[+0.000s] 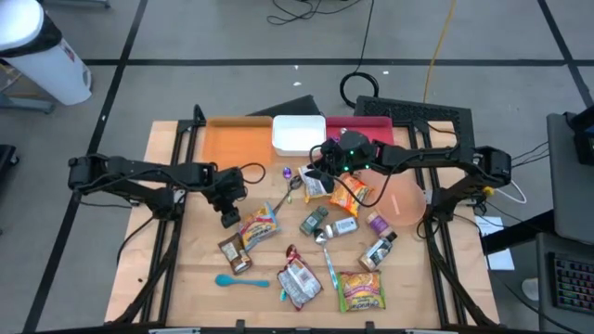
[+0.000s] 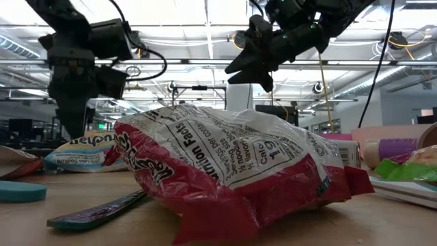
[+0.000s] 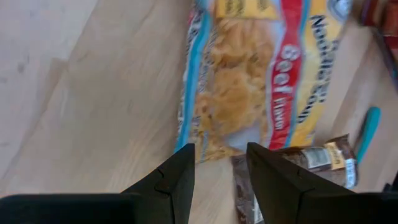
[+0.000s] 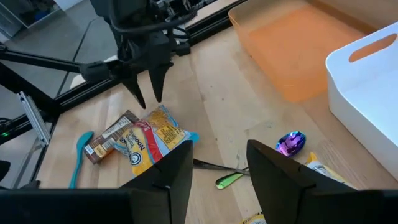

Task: Pick & Place Food Item
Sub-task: Put the light blue noodle pack into the orange bin

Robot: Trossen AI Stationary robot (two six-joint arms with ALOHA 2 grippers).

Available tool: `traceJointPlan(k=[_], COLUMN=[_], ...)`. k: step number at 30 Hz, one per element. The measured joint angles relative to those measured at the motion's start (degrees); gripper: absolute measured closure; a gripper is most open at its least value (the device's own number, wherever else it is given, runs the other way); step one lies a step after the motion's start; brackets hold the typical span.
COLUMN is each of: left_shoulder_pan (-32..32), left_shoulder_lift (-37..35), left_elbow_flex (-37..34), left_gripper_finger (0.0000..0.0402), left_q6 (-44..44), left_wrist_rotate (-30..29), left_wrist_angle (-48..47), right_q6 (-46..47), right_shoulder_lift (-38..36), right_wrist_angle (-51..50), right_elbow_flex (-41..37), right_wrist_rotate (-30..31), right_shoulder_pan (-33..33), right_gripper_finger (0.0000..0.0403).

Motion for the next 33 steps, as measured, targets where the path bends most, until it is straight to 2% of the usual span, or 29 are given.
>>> traceJointPlan(k=[17,25,28,33], left_shoulder_pan=[-0.5,-4.0,-4.9,-6.0], left_shoulder_lift=[0.0,0.0,0.0,0.0], left_elbow_flex=[-7.7,-8.1,-8.1,-8.1], left_gripper_finger=[0.0247,0.0248,0.0261,0.0317], left_q6=[-6.1,-7.3,-7.9,-8.7], left_wrist_rotate=[-0.1,-4.3,-5.0,-6.6], left_wrist_angle=[12.3,13.4,13.4,13.4], right_q6=[0.0,0.0,-0.3,-1.3], right_shoulder_lift=[0.0,0.0,0.0,0.0], right_wrist_angle=[0.0,0.0,0.0,0.0], right_elbow_flex=[0.0,0.0,0.0,0.0], right_wrist_rotate=[0.1,0.2,0.2,0.2], right_shoulder_pan=[0.0,0.0,0.0,0.0], right_gripper_finger=[0.0264,0.0264,0.0264,0.0264])
